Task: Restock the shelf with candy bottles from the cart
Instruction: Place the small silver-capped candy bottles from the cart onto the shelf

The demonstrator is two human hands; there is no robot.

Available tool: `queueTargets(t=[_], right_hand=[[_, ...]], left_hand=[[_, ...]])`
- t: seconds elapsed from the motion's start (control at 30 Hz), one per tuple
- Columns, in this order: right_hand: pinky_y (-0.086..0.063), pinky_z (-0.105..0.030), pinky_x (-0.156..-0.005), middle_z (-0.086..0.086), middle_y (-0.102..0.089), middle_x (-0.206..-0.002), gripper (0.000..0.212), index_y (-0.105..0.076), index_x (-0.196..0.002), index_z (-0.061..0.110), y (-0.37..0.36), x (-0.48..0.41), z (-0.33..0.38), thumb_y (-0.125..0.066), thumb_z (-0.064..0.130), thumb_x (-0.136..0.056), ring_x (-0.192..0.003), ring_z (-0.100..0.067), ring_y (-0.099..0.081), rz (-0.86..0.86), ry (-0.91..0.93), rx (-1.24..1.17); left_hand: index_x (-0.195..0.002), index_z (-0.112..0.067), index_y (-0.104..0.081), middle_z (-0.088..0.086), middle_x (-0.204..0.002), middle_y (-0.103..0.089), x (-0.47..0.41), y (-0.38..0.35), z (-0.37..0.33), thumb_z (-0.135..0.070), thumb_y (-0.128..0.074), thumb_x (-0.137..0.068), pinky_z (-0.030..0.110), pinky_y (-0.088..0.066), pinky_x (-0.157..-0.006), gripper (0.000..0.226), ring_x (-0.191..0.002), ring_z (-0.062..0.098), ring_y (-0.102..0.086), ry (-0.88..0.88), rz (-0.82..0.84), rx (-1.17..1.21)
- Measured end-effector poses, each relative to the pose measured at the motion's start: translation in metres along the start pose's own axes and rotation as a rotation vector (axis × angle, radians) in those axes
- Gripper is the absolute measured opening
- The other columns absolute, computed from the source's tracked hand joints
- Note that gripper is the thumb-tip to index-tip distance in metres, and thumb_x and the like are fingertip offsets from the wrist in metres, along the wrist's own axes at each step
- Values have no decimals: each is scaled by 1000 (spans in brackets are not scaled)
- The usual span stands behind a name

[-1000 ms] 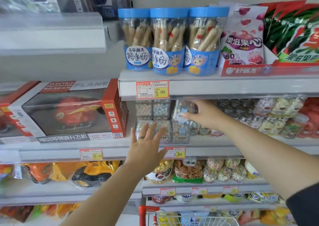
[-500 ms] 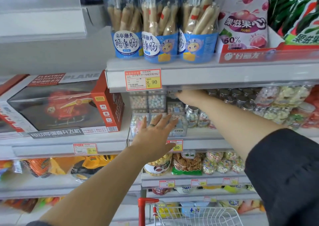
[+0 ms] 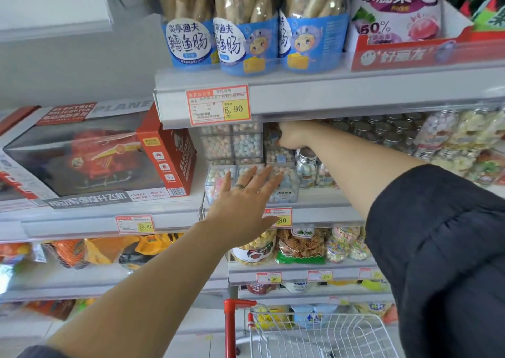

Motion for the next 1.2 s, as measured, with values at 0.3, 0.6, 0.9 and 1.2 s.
queueTargets(t=[0.3,0.6,0.9,1.2], right_hand=[[-50,-37,-91,-15,-61,-114,26,-61,-114,3,0,4,6,-42,12,-98,-101,-31,-59,24,7,101],[-27,-54,-111,-11,-57,-132,36,-61,-117,15,-7,22,4,-35,37,-104,-130,-33,-42,45,19,204],[7,-64,-116,-12,-39,-152,44,-49,-141,21,-7,40,14,-27,38,-106,-149,-30,-9,90,4,315],[12,-61,-116,8,-22,-163,54,-26,-155,26,-5,84,7,-25,47,-105,-152,-17,-8,-132,174,225]], left_hand=[[-155,-33,14,-7,-163,20,0,0,0,-58,-41,-98,59,-1,-120,84,-152,22,12,-9,5,-16],[-155,-32,16,-6,-163,20,-1,-4,-1,-60,-41,-97,59,0,-120,85,-151,22,13,-4,-11,-36],[-154,-30,18,-3,-163,22,1,-3,-6,-58,-40,-98,61,1,-120,86,-151,24,14,18,-18,-49],[-153,-31,19,1,-165,13,8,-12,-8,-58,-42,-97,65,1,-117,86,-152,27,12,74,-134,-43]])
Point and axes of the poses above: each hand's wrist, its own x-axis away from the middle knuckle, its own y-axis out of the back of the hand, z = x × y, the point moved 1 cm from there along -x, towards the middle knuckle
